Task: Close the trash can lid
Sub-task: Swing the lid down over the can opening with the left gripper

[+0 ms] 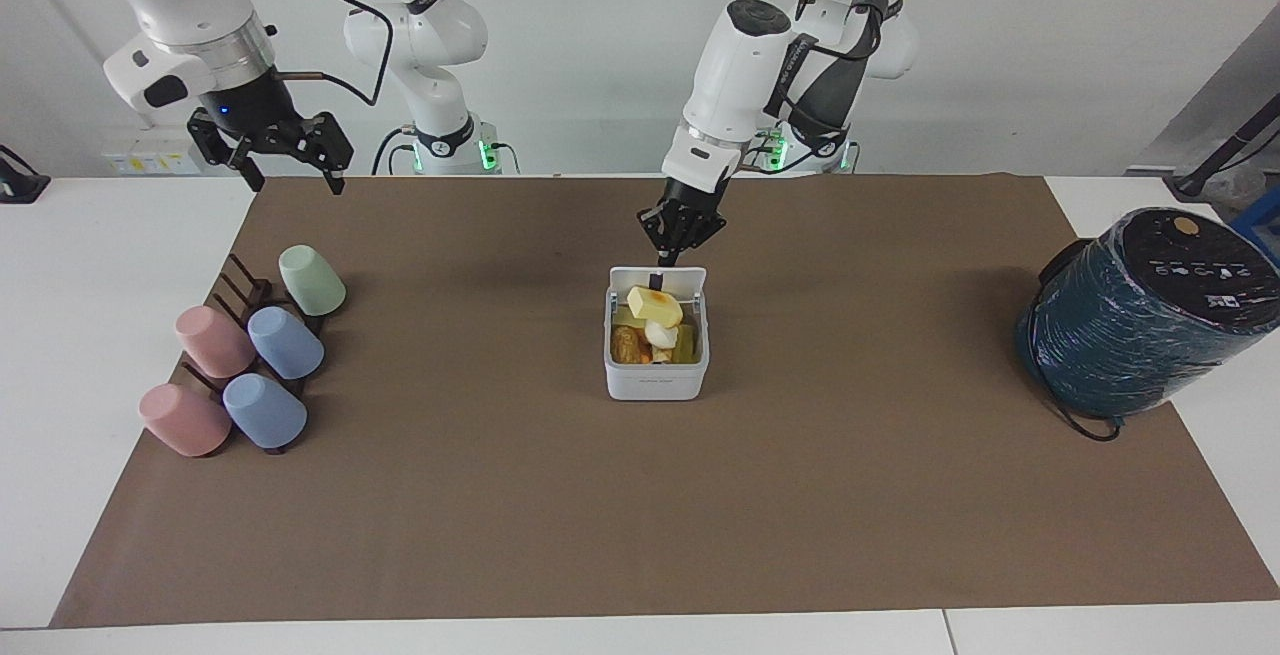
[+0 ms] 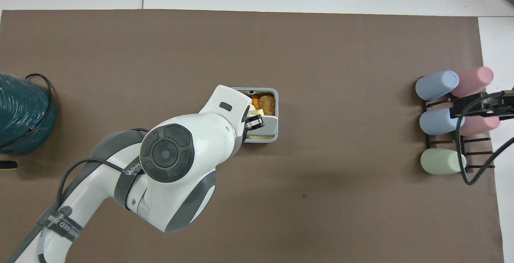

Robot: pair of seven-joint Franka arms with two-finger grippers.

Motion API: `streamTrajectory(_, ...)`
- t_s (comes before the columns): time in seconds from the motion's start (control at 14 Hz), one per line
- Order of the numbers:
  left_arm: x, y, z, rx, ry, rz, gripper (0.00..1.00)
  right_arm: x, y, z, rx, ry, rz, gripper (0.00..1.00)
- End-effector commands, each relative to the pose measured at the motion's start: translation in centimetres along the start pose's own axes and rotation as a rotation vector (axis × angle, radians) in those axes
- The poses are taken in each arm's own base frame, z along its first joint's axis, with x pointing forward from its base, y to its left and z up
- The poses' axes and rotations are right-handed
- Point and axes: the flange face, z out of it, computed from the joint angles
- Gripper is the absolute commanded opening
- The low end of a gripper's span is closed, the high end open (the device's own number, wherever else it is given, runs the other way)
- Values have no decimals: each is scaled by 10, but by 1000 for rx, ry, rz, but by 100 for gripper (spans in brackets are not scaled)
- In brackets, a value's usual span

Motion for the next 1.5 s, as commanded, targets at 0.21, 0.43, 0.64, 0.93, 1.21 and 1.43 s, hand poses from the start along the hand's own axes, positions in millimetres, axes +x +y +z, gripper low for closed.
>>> streamTrajectory(0.21,36,-14,10,-91,60,-92,0,-7,-1,-1,6,1,7,100)
streamTrajectory(0.43,38,-15,24,-93,60,-96,0,-7,-1,-1,6,1,7,100)
streamTrajectory(0.64,39,-14,37,-104,69,-100,0,-7,-1,-1,6,1,7,100)
streamTrajectory(0.93,42,-12,71,-119,81,-103,0,-7,-1,-1,6,1,7,100)
streamTrajectory(1.21,46,-12,80,-122,83,-107,0,-7,-1,-1,6,1,7,100)
streamTrajectory(1.43,46,-13,93,-123,84,-110,0,-7,-1,-1,6,1,7,100)
